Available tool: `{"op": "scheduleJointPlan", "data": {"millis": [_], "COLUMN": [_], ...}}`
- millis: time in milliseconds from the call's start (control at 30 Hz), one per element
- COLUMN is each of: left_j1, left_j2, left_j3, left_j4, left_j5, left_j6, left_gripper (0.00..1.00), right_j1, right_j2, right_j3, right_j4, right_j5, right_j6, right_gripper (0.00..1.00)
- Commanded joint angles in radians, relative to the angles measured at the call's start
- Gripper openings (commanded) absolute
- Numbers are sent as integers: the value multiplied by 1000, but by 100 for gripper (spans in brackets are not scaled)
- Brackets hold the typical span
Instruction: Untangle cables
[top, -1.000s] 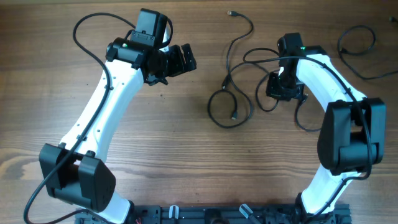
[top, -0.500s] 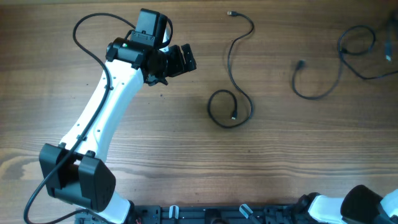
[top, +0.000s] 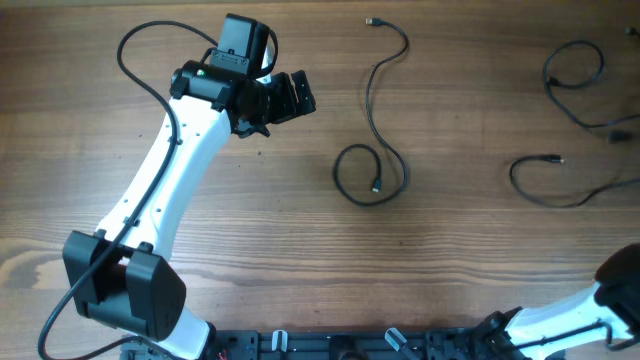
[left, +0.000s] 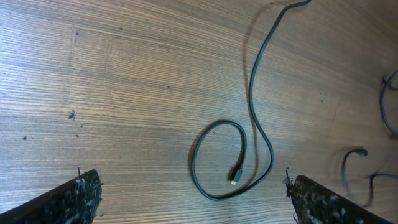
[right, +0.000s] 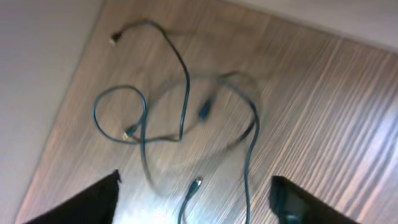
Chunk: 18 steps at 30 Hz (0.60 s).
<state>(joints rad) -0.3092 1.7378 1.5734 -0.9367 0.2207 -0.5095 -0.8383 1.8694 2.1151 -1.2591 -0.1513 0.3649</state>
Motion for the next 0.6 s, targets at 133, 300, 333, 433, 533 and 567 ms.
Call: {"op": "scheduleJointPlan", "data": {"millis": [133,300,333,433,533,567], "left_j1": [3,4,13,93,163,173], "left_j2": [0,0,0,0,0,0], "left_j3": [-3,-3,-3,-3,-3,-3], "left_j4": [0,0,0,-3,-5,-8], "left_j5": [-13,-50,-82,-84,-85,-84], "left_j6": [8,8,8,8,12,35], "left_gripper": [100,100,100,100,100,100], "right_j1": [161,543,629,792,888,916], "right_j2": [-5,12,27,89,132,137], "right_j3": [6,0,-24,-133,-243,-298], "right_j4": [-20,-149,-141,-85,-17,16], "right_j5": [-336,-351,-324,-312,-217,-187], "right_j6": [-206,-415,-414,-420,-444,-444], "right_gripper": [92,91,91,87,84,84]}}
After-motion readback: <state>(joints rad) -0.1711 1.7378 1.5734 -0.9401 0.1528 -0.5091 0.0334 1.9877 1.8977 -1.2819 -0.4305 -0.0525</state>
